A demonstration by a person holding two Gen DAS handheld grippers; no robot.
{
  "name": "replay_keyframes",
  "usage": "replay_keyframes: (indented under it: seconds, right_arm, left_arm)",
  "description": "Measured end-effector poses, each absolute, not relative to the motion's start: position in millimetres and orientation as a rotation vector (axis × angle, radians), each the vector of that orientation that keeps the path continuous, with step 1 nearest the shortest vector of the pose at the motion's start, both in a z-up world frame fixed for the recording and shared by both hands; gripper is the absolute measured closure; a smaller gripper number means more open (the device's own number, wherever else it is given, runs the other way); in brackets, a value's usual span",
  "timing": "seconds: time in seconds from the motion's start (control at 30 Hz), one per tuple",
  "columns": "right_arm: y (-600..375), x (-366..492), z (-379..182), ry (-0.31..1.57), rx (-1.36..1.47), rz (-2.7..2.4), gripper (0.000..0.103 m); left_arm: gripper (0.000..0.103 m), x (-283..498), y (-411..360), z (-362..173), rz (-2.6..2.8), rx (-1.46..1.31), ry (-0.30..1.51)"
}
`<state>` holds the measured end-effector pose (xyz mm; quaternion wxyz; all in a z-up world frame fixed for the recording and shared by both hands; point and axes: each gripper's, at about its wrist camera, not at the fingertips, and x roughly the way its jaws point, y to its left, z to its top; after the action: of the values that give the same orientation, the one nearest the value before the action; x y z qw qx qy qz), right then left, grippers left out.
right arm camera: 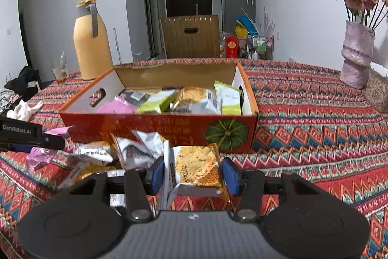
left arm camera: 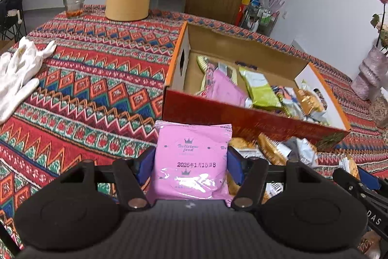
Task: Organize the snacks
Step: 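Grasp a white crisp bag with the right gripper while the left grasps a pink packet, then lower the crisp bag and pink packet into the box and open both grippers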
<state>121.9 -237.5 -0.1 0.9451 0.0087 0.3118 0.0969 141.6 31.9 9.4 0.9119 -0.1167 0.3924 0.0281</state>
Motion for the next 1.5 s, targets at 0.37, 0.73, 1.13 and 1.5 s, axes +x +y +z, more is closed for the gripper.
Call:
replay_keyframes:
  seconds: [0.37,0.73,1.13,1.5]
  right_arm:
    - [-234.0,146.2,26.6,0.585,0.036,0.208,0.053]
    - [-225.0,187.8,38.9,0.559,0.058,0.230,0.053]
    - [-215.6,237.7,23.9,0.539,0.081,0.234,0.053]
    - [-220.0,254.3,1.1,0.486,0.092,0.210,0.053]
  left_arm:
    - [0.040,160.9,22.6,39.9,0.036,-0.228,0.760]
    - [0.040,198.1,11.1,61.2,0.025,-0.216,0.717]
    - [0.040,247.9,4.7,44.5,0.049,-0.225,0.717]
    - [0.040,273.7,16.8,5.5,0.066,-0.242,0.695]
